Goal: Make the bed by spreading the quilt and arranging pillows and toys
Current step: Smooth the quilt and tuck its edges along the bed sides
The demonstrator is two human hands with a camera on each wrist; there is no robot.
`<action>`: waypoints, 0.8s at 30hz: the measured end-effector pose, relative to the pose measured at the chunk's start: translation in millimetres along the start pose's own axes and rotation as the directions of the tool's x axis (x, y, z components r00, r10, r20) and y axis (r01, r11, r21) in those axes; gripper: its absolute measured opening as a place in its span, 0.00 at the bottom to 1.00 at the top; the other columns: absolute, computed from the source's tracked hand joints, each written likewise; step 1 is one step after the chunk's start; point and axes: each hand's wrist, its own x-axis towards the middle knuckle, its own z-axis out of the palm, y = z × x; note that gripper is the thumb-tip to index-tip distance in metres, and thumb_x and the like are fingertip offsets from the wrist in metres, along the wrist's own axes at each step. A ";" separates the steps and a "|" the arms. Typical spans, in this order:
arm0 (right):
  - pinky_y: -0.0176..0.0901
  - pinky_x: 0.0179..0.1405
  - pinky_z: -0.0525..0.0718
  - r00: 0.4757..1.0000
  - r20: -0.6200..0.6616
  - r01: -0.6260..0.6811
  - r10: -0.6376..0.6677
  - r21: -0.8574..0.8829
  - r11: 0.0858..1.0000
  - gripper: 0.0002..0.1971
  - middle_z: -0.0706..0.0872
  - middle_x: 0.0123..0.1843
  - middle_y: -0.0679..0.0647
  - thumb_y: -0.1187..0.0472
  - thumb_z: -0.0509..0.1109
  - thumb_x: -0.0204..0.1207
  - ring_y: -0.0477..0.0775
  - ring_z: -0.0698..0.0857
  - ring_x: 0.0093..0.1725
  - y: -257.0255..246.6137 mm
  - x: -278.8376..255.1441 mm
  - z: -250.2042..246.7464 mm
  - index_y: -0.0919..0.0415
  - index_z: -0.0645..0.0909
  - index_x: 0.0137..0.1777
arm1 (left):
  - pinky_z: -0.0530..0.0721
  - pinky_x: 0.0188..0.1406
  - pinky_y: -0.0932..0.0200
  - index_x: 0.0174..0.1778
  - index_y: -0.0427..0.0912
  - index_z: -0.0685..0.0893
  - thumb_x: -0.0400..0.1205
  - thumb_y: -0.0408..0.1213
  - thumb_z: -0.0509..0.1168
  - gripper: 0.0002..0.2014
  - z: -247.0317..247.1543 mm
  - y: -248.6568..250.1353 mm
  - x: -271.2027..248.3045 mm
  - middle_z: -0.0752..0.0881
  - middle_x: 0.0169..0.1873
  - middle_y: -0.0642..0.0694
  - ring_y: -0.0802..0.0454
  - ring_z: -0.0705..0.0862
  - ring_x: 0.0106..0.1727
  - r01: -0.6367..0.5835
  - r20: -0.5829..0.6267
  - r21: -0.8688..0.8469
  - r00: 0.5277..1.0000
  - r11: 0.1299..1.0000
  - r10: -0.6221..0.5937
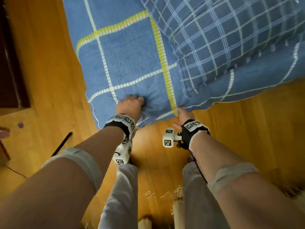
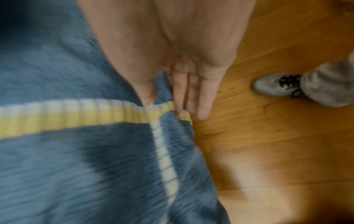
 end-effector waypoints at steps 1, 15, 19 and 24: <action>0.59 0.54 0.88 1.000 0.004 -0.007 0.006 0.157 0.988 0.22 0.78 0.66 0.59 0.54 0.68 0.80 0.65 0.80 0.65 -6.0 -3.9 4.7 0.58 0.74 0.72 | 0.80 0.58 0.42 0.68 0.49 0.74 0.76 0.47 0.70 0.25 3.9 -4.1 -2.6 0.76 0.66 0.44 0.40 0.74 0.68 0.044 -0.055 -0.021 0.998 0.999 -0.045; 0.57 0.58 0.86 0.976 0.212 0.002 -0.044 0.198 0.980 0.29 0.84 0.65 0.59 0.41 0.76 0.73 0.58 0.85 0.62 -31.8 -51.8 53.3 0.54 0.77 0.70 | 0.76 0.71 0.34 0.83 0.60 0.53 0.67 0.52 0.80 0.54 2.0 -72.8 -23.2 0.56 0.79 0.41 0.37 0.58 0.80 0.132 0.130 -0.173 0.985 0.976 -0.110; 0.57 0.65 0.82 0.989 0.055 0.149 -0.139 -0.431 0.890 0.36 0.79 0.73 0.60 0.37 0.74 0.69 0.61 0.81 0.68 -50.4 -159.1 63.0 0.56 0.73 0.73 | 0.74 0.72 0.37 0.82 0.54 0.61 0.73 0.52 0.75 0.43 -71.6 -103.6 -76.6 0.59 0.81 0.43 0.37 0.65 0.80 0.138 0.209 -0.141 0.972 0.980 -0.107; 0.61 0.78 0.71 0.870 0.269 0.405 -0.413 -0.868 0.287 0.44 0.69 0.83 0.54 0.39 0.74 0.70 0.63 0.70 0.79 -95.8 -312.7 87.7 0.48 0.61 0.84 | 0.78 0.69 0.45 0.81 0.48 0.67 0.82 0.50 0.67 0.31 -211.8 -161.5 -161.2 0.67 0.78 0.39 0.38 0.77 0.72 0.053 0.154 -0.132 0.988 0.990 -0.032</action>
